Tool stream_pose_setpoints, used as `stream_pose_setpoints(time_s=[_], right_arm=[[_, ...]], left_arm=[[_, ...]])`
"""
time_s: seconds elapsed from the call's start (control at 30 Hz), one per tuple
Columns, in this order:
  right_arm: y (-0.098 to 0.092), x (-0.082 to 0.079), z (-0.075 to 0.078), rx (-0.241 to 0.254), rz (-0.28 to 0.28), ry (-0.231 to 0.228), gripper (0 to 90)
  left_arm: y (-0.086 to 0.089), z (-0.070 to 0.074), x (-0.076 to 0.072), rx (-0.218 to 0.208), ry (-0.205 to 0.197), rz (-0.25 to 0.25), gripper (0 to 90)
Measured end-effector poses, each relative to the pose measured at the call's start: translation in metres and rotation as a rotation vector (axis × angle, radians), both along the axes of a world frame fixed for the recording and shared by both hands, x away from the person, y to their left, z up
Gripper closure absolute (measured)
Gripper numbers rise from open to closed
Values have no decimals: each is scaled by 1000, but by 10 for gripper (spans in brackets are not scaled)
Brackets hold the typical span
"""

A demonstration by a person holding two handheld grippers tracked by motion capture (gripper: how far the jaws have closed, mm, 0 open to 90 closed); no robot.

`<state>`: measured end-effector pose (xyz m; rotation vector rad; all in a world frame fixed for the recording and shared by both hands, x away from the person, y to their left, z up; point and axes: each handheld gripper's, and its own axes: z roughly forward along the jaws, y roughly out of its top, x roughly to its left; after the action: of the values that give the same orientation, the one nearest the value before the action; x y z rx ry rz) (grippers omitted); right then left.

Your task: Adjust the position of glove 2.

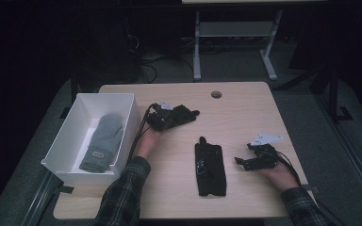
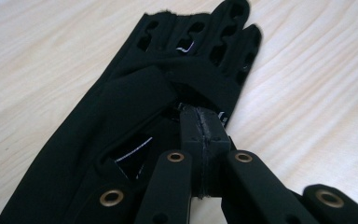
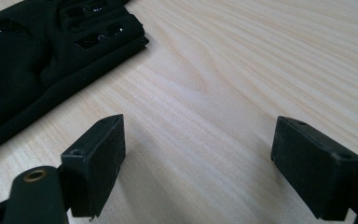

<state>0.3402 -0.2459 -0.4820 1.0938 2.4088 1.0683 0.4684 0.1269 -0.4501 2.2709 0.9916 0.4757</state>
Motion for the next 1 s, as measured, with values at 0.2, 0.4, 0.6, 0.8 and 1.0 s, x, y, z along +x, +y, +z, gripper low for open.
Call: stream_pose_setpoints(time_s=[0.2, 0.4, 0.6, 0.8, 1.0], right_arm=[[0, 0, 0, 0, -2, 0, 176], [0, 0, 0, 0, -3, 0, 176], [0, 0, 0, 0, -4, 0, 176], [0, 0, 0, 0, -4, 0, 176], [0, 0, 0, 0, -4, 0, 176]], left_arm=[[-1, -11, 1, -36, 32, 10, 898], [-7, -11, -17, -56, 49, -17, 897], [-14, -10, -36, -72, 76, -50, 897], [-16, -12, -52, -109, 85, -60, 897], [-18, -8, -61, -103, 79, -80, 896]])
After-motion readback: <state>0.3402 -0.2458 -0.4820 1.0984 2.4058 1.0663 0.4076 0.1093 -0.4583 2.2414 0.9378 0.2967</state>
